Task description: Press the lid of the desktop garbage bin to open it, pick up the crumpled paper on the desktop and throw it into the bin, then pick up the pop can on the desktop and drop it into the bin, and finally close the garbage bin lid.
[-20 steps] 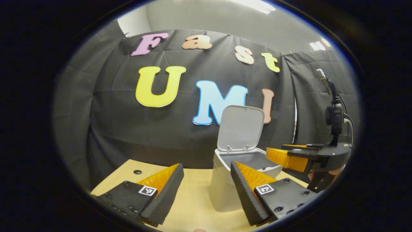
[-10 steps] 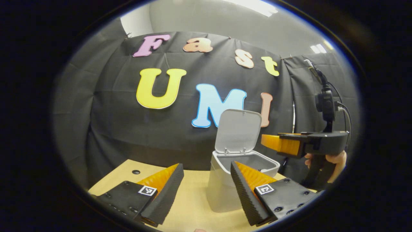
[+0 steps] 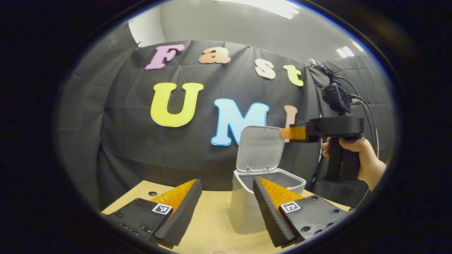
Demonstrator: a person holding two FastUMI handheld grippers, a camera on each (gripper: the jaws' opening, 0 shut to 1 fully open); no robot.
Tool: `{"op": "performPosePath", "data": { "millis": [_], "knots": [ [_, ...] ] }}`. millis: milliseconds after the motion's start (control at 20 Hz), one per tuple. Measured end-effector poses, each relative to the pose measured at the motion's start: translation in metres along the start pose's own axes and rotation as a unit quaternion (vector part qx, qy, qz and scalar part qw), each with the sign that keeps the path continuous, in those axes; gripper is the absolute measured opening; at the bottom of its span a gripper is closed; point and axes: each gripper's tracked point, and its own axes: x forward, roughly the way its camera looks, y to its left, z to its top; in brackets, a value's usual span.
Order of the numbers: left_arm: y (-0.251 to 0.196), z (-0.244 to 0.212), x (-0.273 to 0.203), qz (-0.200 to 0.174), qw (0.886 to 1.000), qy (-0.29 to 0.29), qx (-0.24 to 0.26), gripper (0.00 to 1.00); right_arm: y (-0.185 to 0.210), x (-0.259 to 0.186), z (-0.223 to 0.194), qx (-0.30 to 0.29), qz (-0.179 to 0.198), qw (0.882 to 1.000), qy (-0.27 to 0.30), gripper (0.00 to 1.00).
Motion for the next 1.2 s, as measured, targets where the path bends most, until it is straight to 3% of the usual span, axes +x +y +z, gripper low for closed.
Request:
{"op": "performPosePath", "data": {
  "millis": [750,1200],
  "knots": [
    [0.023,-0.006,0.011,-0.001,1.000,0.005,0.002,0.96,0.017,0.077,0.047,-0.017,-0.021,0.999,-0.022,0.86],
    [0.039,-0.003,0.009,0.012,1.000,0.009,-0.011,0.96,0.017,0.105,0.041,0.017,-0.019,0.999,0.019,0.86]
  ]
}}
